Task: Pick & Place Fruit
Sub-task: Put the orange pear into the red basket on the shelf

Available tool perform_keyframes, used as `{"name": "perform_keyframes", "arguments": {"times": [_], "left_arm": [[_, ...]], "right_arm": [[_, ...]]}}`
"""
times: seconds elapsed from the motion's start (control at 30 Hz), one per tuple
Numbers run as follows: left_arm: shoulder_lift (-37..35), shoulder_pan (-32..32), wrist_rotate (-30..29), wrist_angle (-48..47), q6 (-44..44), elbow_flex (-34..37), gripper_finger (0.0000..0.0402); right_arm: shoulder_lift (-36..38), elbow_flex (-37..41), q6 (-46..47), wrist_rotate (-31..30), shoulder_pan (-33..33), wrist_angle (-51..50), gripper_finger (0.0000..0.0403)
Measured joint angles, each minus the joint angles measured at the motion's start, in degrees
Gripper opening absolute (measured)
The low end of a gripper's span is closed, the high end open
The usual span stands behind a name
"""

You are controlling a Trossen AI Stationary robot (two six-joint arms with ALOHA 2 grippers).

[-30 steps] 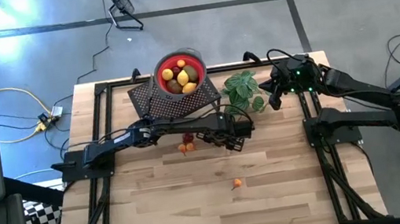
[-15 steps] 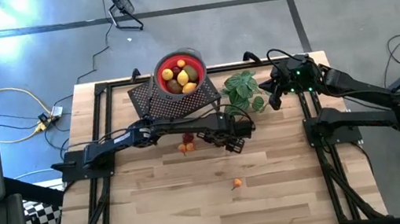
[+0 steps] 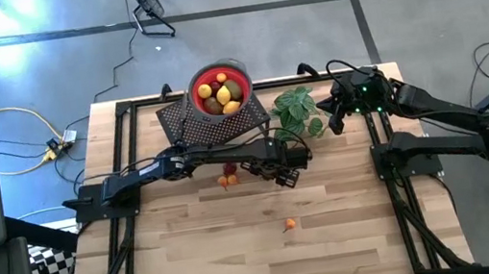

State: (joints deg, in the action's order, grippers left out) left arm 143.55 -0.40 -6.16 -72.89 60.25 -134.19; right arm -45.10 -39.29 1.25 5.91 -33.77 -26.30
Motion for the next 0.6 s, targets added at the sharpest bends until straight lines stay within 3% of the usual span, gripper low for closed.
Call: {"name": "perform_keyframes", "arguments": {"times": [0.6], "left_arm": [[0.0,0.0,-0.2,1.3,0.0,0.0,0.0153]], "right_arm": [[0.0,0.0,0.0,0.0,0.0,0.0,0.0002]]}}
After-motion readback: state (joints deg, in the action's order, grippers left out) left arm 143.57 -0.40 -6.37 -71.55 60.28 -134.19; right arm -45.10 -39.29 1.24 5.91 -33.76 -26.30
